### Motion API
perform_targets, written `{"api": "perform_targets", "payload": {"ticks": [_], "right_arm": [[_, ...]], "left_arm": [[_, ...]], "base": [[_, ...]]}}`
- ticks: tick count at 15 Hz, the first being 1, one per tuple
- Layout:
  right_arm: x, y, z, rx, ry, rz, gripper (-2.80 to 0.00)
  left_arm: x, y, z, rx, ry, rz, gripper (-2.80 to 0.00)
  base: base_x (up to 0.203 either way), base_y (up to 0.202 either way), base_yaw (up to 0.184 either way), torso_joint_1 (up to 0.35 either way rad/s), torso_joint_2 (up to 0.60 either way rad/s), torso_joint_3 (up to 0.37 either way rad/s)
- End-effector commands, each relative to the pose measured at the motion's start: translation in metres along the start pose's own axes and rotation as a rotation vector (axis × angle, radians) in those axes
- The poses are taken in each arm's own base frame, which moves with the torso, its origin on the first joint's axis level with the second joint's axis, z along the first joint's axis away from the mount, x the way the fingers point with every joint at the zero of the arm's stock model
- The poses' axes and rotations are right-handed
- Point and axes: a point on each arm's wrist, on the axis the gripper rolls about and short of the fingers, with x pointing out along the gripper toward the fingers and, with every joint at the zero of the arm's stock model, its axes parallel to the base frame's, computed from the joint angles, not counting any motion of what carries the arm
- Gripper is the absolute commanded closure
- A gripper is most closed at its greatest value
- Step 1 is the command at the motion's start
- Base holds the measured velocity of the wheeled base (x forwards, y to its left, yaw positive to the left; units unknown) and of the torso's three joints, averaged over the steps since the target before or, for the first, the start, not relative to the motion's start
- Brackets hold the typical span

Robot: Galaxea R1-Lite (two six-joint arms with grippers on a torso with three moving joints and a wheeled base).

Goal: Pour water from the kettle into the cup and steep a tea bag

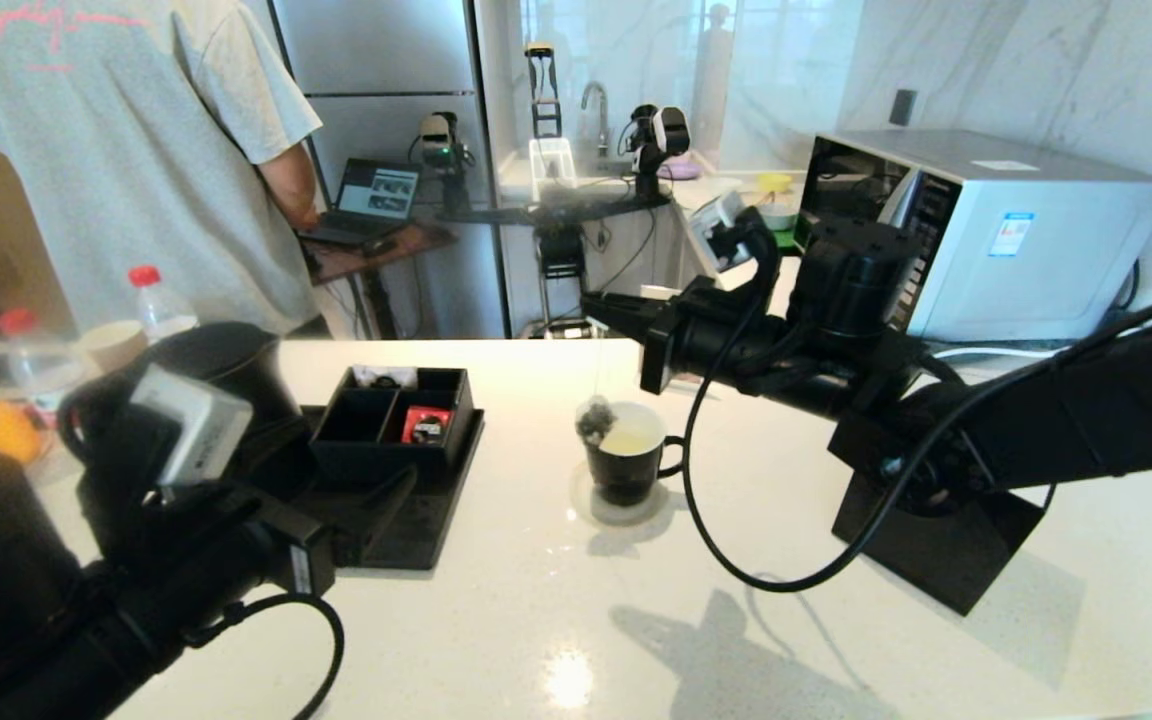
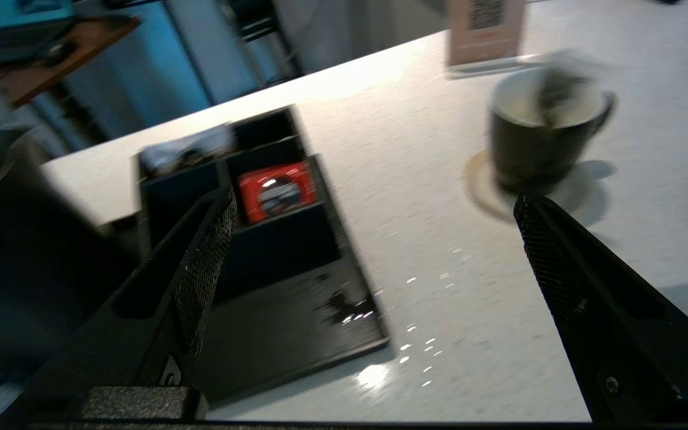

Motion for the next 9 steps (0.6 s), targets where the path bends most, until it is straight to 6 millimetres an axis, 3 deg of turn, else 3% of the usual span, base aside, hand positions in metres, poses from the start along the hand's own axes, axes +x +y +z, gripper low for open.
{"api": "perform_targets", "payload": {"ticks": [1,9], "right_arm": [[-0.004,-0.014,0.006,-0.017,-0.019,-0.029,0.0],[-0.004,-0.025,0.016,-0.032,-0.036,-0.053,0.0]], "left_arm": [[-0.021,0.018,-0.006,-0.012,-0.012,0.106,-2.8],[-0.079,0.046,-0.032,-0.087,-0.006,0.387,-2.8]], "base": [[0.0,0.0,0.0,0.0,0.0,0.0],[0.0,0.0,0.0,0.0,0.0,0.0]]}}
